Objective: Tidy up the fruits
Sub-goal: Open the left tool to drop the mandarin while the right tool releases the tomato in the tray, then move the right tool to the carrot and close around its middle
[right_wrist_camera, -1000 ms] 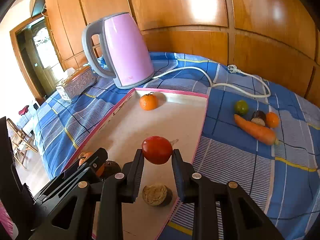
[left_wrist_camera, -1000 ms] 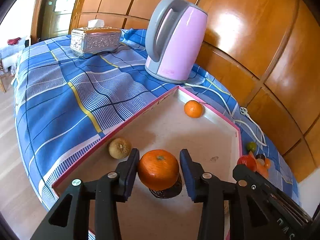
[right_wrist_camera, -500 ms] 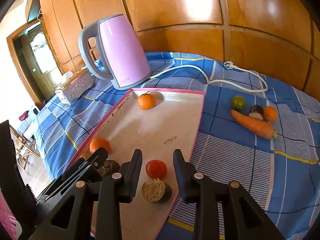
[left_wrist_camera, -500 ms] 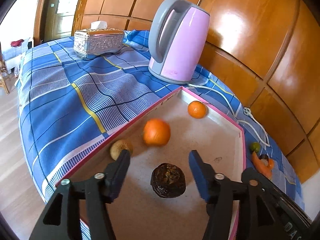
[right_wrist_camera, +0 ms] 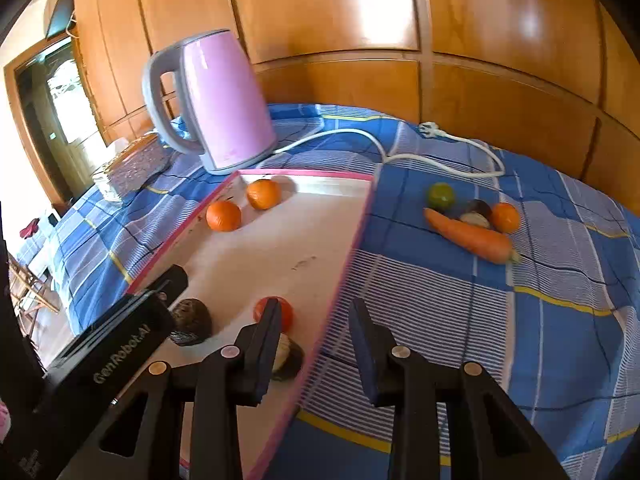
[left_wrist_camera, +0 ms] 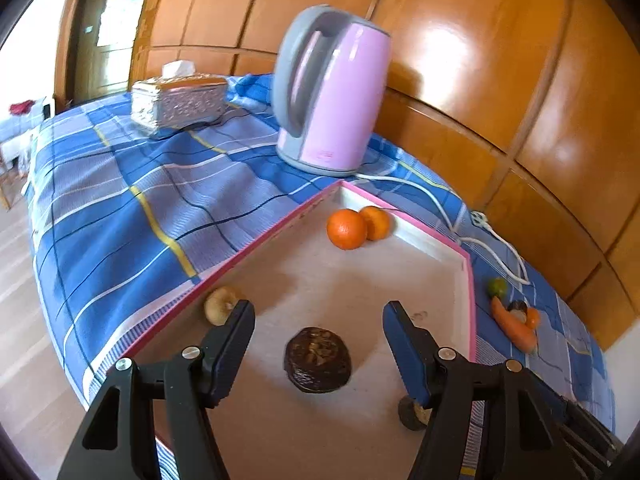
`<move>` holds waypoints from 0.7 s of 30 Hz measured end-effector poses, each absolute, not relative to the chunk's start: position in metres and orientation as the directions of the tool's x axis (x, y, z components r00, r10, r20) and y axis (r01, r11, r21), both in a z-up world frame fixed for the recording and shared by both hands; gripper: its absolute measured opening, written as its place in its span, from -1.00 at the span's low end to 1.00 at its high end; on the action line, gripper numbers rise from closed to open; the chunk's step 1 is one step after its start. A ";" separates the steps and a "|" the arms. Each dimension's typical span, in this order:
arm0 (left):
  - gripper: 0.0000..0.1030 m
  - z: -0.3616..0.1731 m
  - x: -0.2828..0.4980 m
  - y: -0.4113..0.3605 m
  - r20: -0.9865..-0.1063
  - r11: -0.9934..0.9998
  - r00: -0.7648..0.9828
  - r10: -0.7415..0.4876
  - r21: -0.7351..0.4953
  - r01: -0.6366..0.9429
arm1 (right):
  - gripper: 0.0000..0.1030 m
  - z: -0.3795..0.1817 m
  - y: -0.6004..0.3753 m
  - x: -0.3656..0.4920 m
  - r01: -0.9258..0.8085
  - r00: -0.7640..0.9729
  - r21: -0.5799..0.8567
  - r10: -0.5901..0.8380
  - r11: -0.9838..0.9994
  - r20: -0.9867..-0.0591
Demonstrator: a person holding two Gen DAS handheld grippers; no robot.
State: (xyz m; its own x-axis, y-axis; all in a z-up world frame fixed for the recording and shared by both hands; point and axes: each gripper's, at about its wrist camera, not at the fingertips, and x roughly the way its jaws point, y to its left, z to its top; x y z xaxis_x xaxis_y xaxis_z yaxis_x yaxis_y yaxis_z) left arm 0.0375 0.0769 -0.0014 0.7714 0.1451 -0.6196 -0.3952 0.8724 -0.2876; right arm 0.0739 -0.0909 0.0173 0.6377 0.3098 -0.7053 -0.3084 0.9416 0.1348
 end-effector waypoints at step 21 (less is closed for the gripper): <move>0.30 0.003 0.045 0.028 -0.604 0.968 0.794 0.069 -0.152 -0.200 | -0.32 -0.004 -0.204 0.089 -0.054 0.667 0.166 0.160 0.985 -0.728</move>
State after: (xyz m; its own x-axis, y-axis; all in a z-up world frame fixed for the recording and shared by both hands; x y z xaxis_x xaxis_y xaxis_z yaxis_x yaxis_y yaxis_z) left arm 0.0455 0.0281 0.0028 0.7943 0.0690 -0.6035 -0.1998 0.9679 -0.1524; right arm 0.0886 -0.2043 -0.0043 0.6668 0.1595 -0.7280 -0.0541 0.9846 0.1662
